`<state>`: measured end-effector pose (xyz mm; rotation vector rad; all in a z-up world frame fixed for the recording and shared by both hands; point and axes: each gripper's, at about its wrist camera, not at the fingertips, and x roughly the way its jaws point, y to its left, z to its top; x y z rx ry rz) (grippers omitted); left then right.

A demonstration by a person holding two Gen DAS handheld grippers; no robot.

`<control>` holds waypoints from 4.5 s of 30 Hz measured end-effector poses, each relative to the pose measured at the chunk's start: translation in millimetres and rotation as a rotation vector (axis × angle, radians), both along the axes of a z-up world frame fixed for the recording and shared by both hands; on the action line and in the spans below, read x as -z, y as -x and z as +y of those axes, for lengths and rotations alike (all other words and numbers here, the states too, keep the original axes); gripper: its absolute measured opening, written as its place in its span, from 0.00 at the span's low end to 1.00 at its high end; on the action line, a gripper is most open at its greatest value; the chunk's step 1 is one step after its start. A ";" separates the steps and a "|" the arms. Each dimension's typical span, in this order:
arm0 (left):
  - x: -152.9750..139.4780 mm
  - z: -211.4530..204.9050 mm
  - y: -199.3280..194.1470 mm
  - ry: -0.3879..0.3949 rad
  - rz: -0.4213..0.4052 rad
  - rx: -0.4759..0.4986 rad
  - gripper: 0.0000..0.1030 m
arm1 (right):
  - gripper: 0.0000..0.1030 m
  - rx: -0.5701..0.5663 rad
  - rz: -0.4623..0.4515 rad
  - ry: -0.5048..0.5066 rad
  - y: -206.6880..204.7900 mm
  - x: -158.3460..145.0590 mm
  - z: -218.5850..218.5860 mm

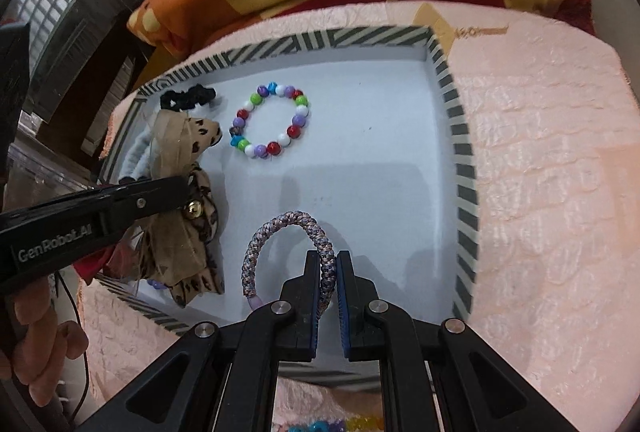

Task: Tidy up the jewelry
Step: 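Carry the brown scrunchie and grey bracelet into the tray and open both tools, then withdraw both tools from the tray toward the last colourful bracelets, then grasp the green-blue bead bracelet with the left tool while the right tool grasps the amber bead bracelet, then carry both bead bracelets into the tray and open both tools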

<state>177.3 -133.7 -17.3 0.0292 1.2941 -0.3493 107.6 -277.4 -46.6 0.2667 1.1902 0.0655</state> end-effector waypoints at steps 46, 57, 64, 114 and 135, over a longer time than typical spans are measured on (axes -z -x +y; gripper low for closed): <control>-39.6 10.3 92.0 -0.027 -0.145 -0.034 0.47 | 0.35 0.080 -0.107 -0.015 101.2 -53.7 -10.0; -38.5 7.7 146.8 -0.030 -0.149 -0.022 0.47 | 0.38 0.083 -0.099 0.000 152.9 -51.1 -8.7; -35.7 5.1 175.1 -0.035 -0.146 -0.017 0.47 | 0.39 0.085 -0.083 0.007 182.4 -45.9 -11.7; 34.4 -14.1 169.4 0.013 0.048 -0.006 0.57 | 0.39 0.064 -0.016 0.078 135.3 2.7 -35.6; 30.5 -33.7 155.0 0.050 0.020 0.093 0.06 | 0.08 0.030 -0.130 0.121 136.6 -19.4 -26.1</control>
